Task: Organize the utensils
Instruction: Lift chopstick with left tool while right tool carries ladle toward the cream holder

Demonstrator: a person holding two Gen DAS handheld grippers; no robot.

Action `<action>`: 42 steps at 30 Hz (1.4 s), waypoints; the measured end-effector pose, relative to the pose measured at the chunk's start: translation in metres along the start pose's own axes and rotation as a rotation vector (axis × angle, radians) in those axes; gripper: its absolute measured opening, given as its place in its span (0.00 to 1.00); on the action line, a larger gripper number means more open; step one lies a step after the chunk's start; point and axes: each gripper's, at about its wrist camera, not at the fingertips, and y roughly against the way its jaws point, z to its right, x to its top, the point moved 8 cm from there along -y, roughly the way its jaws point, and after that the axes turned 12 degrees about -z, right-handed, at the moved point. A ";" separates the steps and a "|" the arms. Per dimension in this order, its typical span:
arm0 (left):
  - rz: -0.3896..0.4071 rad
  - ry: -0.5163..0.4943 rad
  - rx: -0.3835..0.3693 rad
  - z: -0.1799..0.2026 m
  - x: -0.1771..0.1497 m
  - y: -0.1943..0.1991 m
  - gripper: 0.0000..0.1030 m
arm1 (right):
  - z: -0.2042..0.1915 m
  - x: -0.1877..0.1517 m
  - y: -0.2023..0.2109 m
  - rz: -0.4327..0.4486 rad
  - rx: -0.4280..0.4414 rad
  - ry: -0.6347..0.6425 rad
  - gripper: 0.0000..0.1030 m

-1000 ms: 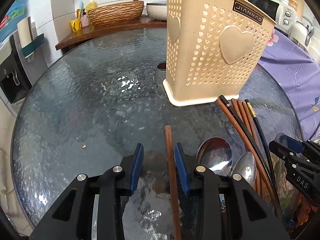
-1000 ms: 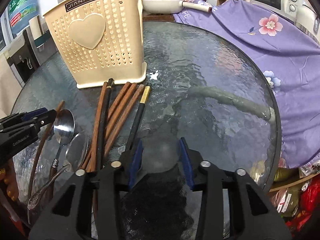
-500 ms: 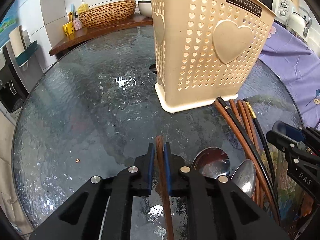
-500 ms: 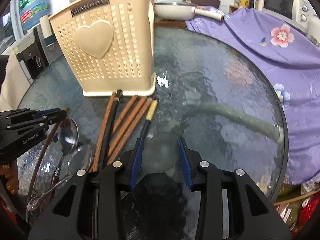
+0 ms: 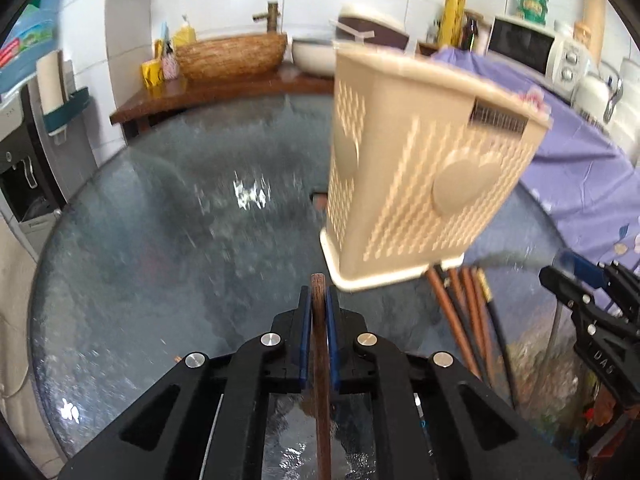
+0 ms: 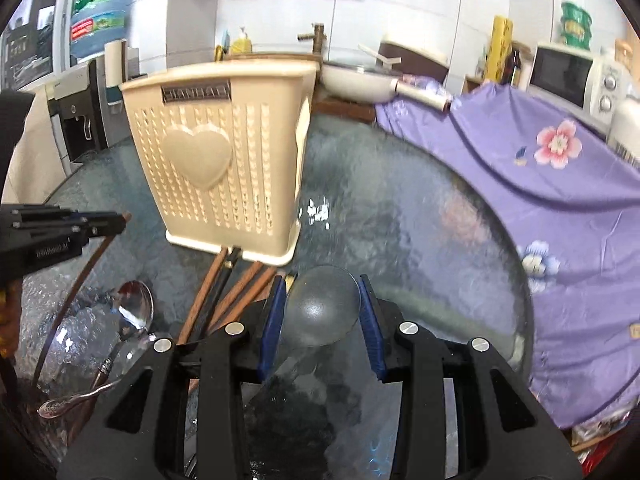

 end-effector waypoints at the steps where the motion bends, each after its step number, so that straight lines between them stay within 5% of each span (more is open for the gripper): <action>1: 0.018 0.002 0.002 0.000 0.004 0.005 0.07 | -0.001 0.001 0.004 0.015 -0.003 0.002 0.36; 18: 0.256 0.022 0.014 0.003 0.038 0.093 0.07 | -0.002 0.027 0.068 0.202 -0.024 0.069 0.35; 42: 0.377 -0.007 0.004 0.009 0.059 0.155 0.07 | -0.018 0.058 0.110 0.253 0.078 0.134 0.35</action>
